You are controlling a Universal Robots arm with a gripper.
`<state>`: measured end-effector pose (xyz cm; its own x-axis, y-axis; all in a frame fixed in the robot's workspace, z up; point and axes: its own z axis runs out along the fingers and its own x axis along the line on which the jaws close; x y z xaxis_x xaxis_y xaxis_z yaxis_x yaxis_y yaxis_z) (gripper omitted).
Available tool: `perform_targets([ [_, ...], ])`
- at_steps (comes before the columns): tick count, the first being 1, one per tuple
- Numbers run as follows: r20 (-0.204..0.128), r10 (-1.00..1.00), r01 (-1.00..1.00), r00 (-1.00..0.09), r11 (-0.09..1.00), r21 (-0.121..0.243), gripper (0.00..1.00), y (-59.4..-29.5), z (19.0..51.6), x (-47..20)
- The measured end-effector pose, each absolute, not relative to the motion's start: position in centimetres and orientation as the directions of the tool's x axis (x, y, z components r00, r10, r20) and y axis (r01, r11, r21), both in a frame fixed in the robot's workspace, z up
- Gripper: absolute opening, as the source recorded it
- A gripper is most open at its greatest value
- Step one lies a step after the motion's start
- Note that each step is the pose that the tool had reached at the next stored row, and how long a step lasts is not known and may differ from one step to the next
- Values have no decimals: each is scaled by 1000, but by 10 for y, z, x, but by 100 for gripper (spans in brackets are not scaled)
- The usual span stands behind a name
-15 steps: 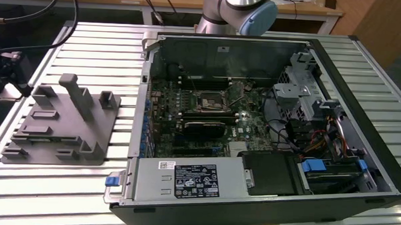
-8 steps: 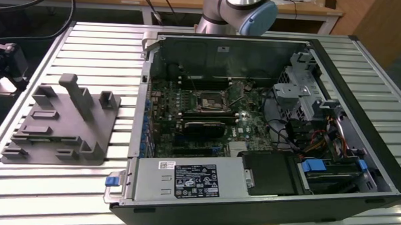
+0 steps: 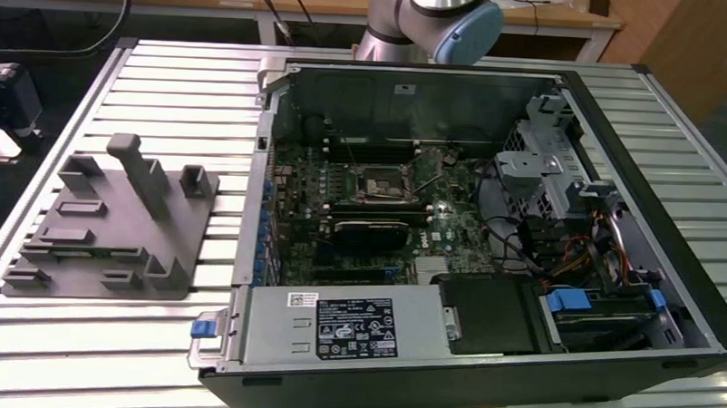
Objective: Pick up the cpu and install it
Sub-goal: 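Pick up the cpu and move it towards the insertion slot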
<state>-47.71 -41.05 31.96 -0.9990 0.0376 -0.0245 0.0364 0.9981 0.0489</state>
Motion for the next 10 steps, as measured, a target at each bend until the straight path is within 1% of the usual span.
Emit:
perform_targets([
  [10, -25, 38, 36, -999, 998, 49, 55, -410, 341, -477],
])
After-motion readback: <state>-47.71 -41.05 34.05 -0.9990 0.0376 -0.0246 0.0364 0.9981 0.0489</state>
